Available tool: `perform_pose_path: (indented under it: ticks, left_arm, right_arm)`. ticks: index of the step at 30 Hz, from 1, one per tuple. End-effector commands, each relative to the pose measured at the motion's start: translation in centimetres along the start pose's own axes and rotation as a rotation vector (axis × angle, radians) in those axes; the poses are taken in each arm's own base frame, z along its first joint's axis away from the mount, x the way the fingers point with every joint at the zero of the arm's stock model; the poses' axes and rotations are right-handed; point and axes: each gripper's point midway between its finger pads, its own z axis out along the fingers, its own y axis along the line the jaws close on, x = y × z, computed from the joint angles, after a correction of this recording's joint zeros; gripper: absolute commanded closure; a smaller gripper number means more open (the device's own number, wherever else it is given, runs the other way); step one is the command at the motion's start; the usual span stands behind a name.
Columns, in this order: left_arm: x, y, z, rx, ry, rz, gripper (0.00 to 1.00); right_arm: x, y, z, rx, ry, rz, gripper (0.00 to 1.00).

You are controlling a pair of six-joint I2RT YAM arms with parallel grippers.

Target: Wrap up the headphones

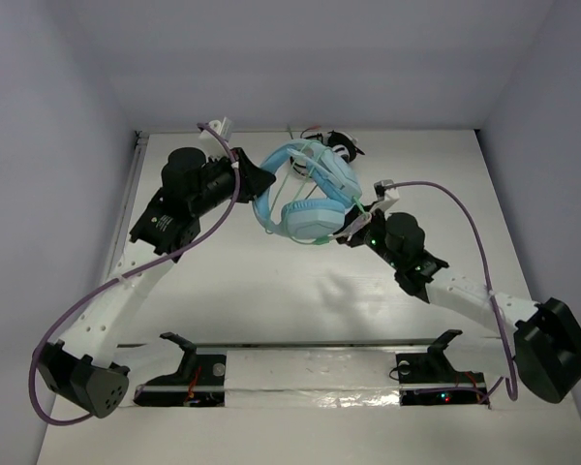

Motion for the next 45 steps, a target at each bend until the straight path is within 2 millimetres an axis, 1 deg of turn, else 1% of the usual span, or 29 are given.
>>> perform_pose_path:
  ticks: [1, 4, 5, 7, 8, 9, 10, 11, 12, 14, 15, 16, 17, 19, 22, 24, 25, 26, 30, 32, 33, 35, 36, 38, 39, 40, 41, 43, 45]
  left_arm:
    - [-5.5, -4.0, -2.1, 0.101, -0.168, 0.001, 1.00]
    - [-5.2, -3.9, -2.3, 0.098, -0.162, 0.002, 1.00]
    - [-5.2, -3.9, -2.4, 0.100, -0.161, 0.002, 1.00]
    - [-4.9, -4.0, -2.4, 0.107, -0.152, -0.001, 1.00]
    - [-4.9, -4.0, -2.5, 0.108, -0.154, -0.002, 1.00]
    - [-4.8, -4.0, -2.5, 0.110, -0.151, -0.002, 1.00]
    - [-4.5, -3.9, -2.5, 0.106, -0.142, -0.003, 1.00]
    - [-4.4, -3.9, -2.6, 0.106, -0.139, -0.003, 1.00]
    - [-4.2, -3.8, -2.6, 0.107, -0.135, -0.005, 1.00]
    - [-4.1, -3.9, -2.7, 0.110, -0.128, -0.008, 1.00]
    - [-4.1, -4.1, -2.9, 0.115, -0.130, -0.005, 1.00]
    - [-4.0, -4.1, -3.0, 0.117, -0.127, -0.006, 1.00]
    - [-4.1, -4.2, -3.2, 0.119, -0.128, -0.005, 1.00]
    - [-4.2, -4.4, -3.5, 0.119, -0.132, -0.005, 1.00]
    - [-4.3, -4.6, -3.7, 0.123, -0.131, -0.004, 1.00]
    - [-4.3, -4.7, -3.8, 0.129, -0.129, -0.006, 1.00]
    - [-4.3, -4.7, -3.7, 0.133, -0.130, -0.005, 1.00]
    - [-4.3, -4.7, -3.7, 0.133, -0.130, -0.006, 1.00]
    - [-3.8, -4.3, -3.5, 0.121, -0.119, -0.010, 1.00]
    - [-3.7, -4.2, -3.5, 0.119, -0.116, -0.009, 1.00]
    - [-3.7, -4.2, -3.5, 0.119, -0.116, -0.009, 1.00]
    - [-3.6, -4.2, -3.5, 0.117, -0.116, -0.010, 1.00]
    - [-3.8, -4.3, -3.7, 0.120, -0.121, -0.008, 1.00]
    - [-3.9, -4.4, -3.8, 0.121, -0.122, -0.006, 1.00]
    - [-4.1, -4.5, -3.8, 0.123, -0.126, -0.003, 1.00]
    - [-4.1, -4.5, -3.8, 0.123, -0.126, -0.003, 1.00]
    - [-4.1, -4.6, -3.9, 0.125, -0.128, -0.004, 1.00]
    - [-4.1, -4.6, -3.8, 0.128, -0.128, -0.003, 1.00]
    - [-4.0, -4.5, -3.7, 0.127, -0.125, -0.006, 1.00]
  right_arm:
    - [-1.9, -0.8, -1.3, 0.051, -0.073, -0.027, 0.52]
    - [-3.2, -0.6, -1.4, 0.069, -0.082, -0.081, 0.45]
    - [-3.1, -0.6, -1.1, 0.068, -0.069, -0.095, 0.45]
    - [-3.5, 0.0, -0.6, 0.045, -0.067, -0.121, 0.44]
    - [-4.0, 0.6, -0.4, 0.023, -0.074, -0.134, 0.44]
    - [-3.8, 1.1, -0.2, -0.009, -0.060, -0.145, 0.44]
    - [-4.0, 1.2, 0.0, -0.011, -0.067, -0.161, 0.43]
    - [-4.8, 1.5, 0.3, -0.012, -0.084, -0.174, 0.43]
    - [-4.4, 0.9, 1.1, 0.008, -0.069, -0.192, 0.43]
    - [-4.6, 0.0, 2.1, 0.051, -0.069, -0.233, 0.43]
    - [-5.4, -0.3, 2.6, 0.048, -0.076, -0.235, 0.42]
    - [-5.3, -0.6, 3.2, 0.045, -0.075, -0.230, 0.42]
    - [-5.6, -0.7, 3.5, 0.052, -0.086, -0.227, 0.42]
    - [-6.9, -1.8, 3.9, 0.099, -0.123, -0.220, 0.42]
    - [-7.7, -1.7, 3.9, 0.095, -0.143, -0.215, 0.42]
    - [-7.0, -1.2, 4.5, 0.062, -0.113, -0.216, 0.42]
    - [-7.2, -0.8, 4.7, 0.046, -0.111, -0.217, 0.42]
    - [-6.5, -0.5, 5.0, 0.016, -0.088, -0.215, 0.42]
    - [-5.3, 2.1, 4.9, -0.138, -0.038, -0.208, 0.42]
    - [-4.7, 2.5, 4.6, -0.168, -0.011, -0.208, 0.43]
    - [-4.9, 2.8, 4.3, -0.181, -0.018, -0.209, 0.43]
    - [-5.1, 2.5, 3.9, -0.160, -0.032, -0.194, 0.47]
    - [-5.0, 1.8, 3.7, -0.127, -0.039, -0.189, 0.48]
    - [-6.0, 1.7, 2.9, -0.097, -0.078, -0.176, 0.52]
    - [-5.7, 0.8, 2.6, -0.058, -0.084, -0.169, 0.53]
    - [-5.8, 0.6, 2.3, -0.041, -0.087, -0.164, 0.54]
    - [-6.3, 0.6, 1.8, -0.032, -0.103, -0.161, 0.54]
    - [-6.2, 0.3, 1.3, -0.009, -0.089, -0.166, 0.54]
    - [-6.5, 0.6, 0.9, -0.015, -0.091, -0.174, 0.54]
